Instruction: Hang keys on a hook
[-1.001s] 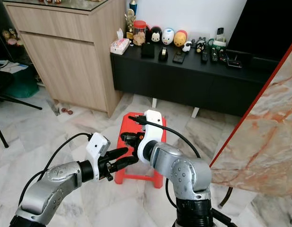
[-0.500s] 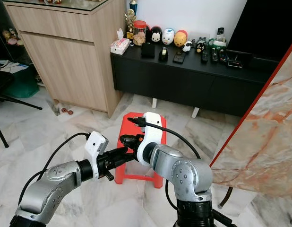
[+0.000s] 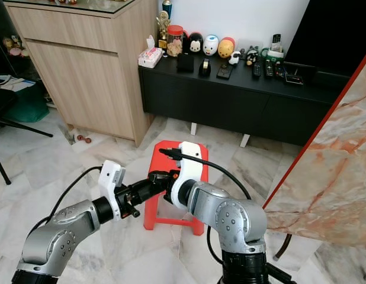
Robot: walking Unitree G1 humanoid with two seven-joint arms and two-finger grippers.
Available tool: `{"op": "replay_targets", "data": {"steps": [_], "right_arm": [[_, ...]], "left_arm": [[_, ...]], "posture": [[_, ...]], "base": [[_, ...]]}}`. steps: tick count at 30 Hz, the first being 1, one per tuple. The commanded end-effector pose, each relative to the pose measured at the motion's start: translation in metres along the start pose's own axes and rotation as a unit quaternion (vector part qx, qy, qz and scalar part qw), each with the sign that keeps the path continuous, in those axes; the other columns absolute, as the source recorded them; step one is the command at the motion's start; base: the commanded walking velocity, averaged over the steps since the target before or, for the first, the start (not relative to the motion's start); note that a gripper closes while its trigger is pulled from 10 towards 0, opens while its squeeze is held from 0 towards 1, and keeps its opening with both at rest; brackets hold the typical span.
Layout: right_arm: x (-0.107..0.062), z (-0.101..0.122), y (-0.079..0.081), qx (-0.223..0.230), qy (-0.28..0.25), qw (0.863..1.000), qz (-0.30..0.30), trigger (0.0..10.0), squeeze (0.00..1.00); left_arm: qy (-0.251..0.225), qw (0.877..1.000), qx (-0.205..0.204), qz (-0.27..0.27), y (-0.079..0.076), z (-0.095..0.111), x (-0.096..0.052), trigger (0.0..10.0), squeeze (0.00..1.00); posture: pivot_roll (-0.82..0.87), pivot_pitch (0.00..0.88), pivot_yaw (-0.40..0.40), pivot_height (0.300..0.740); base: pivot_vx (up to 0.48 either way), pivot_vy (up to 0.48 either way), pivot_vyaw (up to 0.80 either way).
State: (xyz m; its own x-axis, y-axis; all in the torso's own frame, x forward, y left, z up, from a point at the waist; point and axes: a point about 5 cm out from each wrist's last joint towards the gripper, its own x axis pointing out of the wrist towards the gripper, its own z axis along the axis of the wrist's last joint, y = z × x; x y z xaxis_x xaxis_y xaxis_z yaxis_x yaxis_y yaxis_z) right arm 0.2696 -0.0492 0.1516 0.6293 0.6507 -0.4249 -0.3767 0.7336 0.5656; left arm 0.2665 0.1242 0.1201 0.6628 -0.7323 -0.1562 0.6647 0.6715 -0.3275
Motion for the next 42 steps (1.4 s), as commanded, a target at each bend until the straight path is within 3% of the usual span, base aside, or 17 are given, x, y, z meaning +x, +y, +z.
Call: {"op": "replay_targets", "data": {"steps": [1,5,12,33,34,35,36,37,39,40,41,42], "right_arm": [[0.0012,-0.0064,0.0052,0.028,-0.004,1.000,0.013,10.0,0.00],[0.0004,-0.0042,0.0025,0.023,-0.006,1.000,0.007,10.0,0.00],[0.0016,-0.0039,0.0026,0.020,-0.003,1.000,0.010,10.0,0.00],[0.0051,-0.0083,0.0095,0.005,0.013,1.000,0.026,10.0,0.00],[0.0052,-0.0083,0.0096,0.005,0.013,1.000,0.026,10.0,0.00],[0.0052,-0.0083,0.0096,0.005,0.013,1.000,0.026,10.0,0.00],[0.0053,-0.0082,0.0099,0.004,0.013,1.000,0.026,10.0,0.00],[0.0053,-0.0082,0.0100,0.004,0.013,1.000,0.027,10.0,0.00],[0.0057,-0.0082,0.0104,0.004,0.012,1.000,0.027,10.0,0.00],[0.0057,-0.0082,0.0104,0.004,0.012,1.000,0.027,10.0,0.00],[0.0057,-0.0082,0.0104,0.004,0.012,1.000,0.028,10.0,0.00],[0.0057,-0.0082,0.0104,0.004,0.012,1.000,0.028,10.0,0.00]], "left_arm": [[-0.004,1.000,0.012,-0.005,-0.0004,0.0015,-0.0019,10.0,0.00],[0.021,0.999,0.038,-0.011,-0.0004,-0.0021,-0.0057,10.0,0.00],[0.010,0.996,0.082,-0.022,-0.0017,0.0011,-0.0074,10.0,0.00],[-0.002,0.994,0.093,-0.051,-0.0086,0.0010,-0.0023,10.0,0.00],[-0.002,0.994,0.093,-0.051,-0.0086,0.0008,-0.0022,7.2,0.00],[-0.001,0.994,0.093,-0.052,-0.0086,0.0006,-0.0022,7.2,0.00],[-0.001,0.994,0.094,-0.052,-0.0086,0.0005,-0.0021,4.7,0.00],[-0.001,0.994,0.094,-0.053,-0.0086,0.0005,-0.0021,4.7,0.00],[-0.001,0.994,0.095,-0.055,-0.0088,0.0004,-0.0020,2.6,0.00],[-0.001,0.994,0.095,-0.055,-0.0088,0.0004,-0.0020,2.6,0.00],[-0.001,0.994,0.095,-0.056,-0.0090,0.0003,-0.0018,0.3,0.00],[-0.001,0.994,0.095,-0.056,-0.0092,0.0003,-0.0017,0.3,0.00]], "posture": [[0.01,0.081,-0.086,0.734],[0.01,0.082,-0.086,0.734],[0.01,0.083,-0.089,0.734],[0.01,0.089,-0.090,0.734],[0.01,0.089,-0.089,0.734],[0.01,0.089,-0.088,0.734],[0.01,0.089,-0.088,0.734],[0.01,0.089,-0.088,0.734],[0.01,0.089,-0.088,0.734],[0.01,0.089,-0.088,0.734],[0.01,0.089,-0.088,0.734],[0.01,0.089,-0.088,0.734]], "base": [[0.000,0.000,0.00],[0.000,0.000,0.00],[0.000,0.000,0.00],[0.000,0.000,0.00],[0.000,0.000,0.00],[0.000,0.000,0.00],[0.000,0.000,0.00],[0.000,0.000,0.00],[0.000,0.000,0.00],[0.000,0.000,0.00],[0.000,0.000,0.00],[0.000,0.000,0.00]]}}
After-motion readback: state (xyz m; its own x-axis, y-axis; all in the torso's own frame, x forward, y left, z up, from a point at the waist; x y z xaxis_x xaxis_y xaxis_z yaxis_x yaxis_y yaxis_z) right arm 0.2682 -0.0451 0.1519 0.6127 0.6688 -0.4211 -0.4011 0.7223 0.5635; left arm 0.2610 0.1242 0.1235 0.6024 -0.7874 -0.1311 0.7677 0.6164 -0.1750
